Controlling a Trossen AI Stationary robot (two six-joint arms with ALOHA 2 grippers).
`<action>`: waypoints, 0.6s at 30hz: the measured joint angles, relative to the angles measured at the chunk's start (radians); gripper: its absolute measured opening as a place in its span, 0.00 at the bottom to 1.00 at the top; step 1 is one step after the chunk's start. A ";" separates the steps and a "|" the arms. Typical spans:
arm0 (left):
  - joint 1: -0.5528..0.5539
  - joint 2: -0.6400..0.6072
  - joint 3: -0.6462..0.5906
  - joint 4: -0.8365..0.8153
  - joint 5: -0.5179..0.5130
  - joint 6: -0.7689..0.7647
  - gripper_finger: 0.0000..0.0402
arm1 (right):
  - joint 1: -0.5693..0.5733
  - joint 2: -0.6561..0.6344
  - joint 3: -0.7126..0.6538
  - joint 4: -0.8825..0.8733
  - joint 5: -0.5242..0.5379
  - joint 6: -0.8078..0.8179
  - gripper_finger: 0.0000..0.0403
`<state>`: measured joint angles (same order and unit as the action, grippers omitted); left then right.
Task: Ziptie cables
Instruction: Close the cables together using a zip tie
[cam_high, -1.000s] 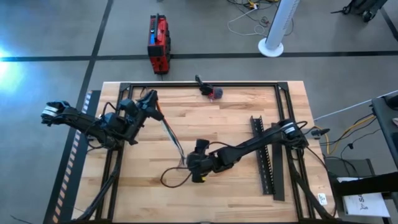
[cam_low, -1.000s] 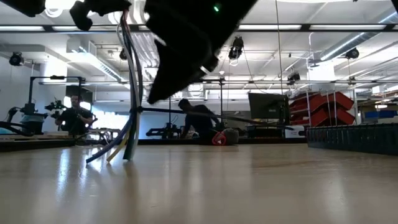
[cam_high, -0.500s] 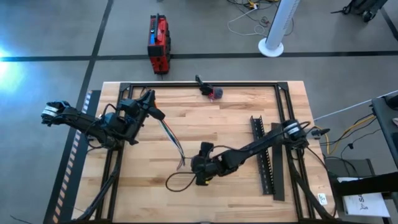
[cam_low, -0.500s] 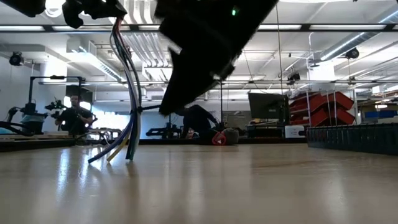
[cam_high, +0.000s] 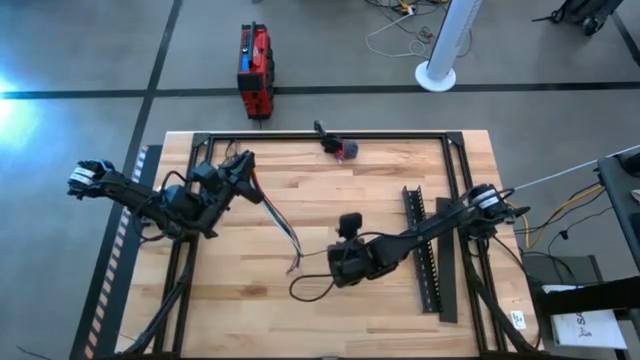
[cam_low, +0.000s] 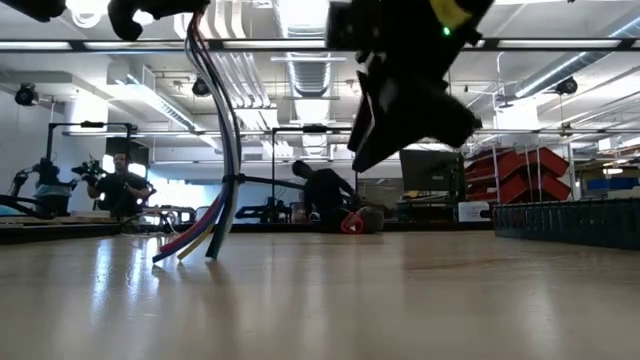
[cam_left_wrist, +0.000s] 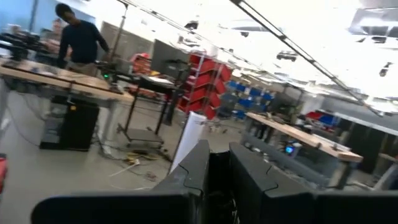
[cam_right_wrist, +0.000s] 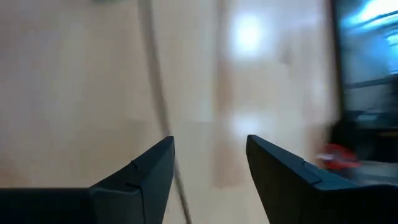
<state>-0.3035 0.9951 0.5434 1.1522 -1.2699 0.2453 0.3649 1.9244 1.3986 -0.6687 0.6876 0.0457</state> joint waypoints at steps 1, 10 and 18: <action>-0.009 0.000 0.000 -0.001 0.000 -0.001 0.07 | -0.001 -0.001 -0.017 0.010 0.047 -0.023 0.47; -0.086 0.000 0.000 -0.001 0.000 -0.004 0.07 | -0.079 -0.003 -0.168 0.456 -0.046 -0.260 0.44; -0.122 -0.005 0.000 0.000 -0.001 0.016 0.07 | -0.114 0.069 -0.256 0.873 -0.435 -0.188 0.37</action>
<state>-0.4252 0.9899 0.5438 1.1522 -1.2705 0.2616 0.2507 1.9934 1.1429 0.2043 0.2529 -0.1421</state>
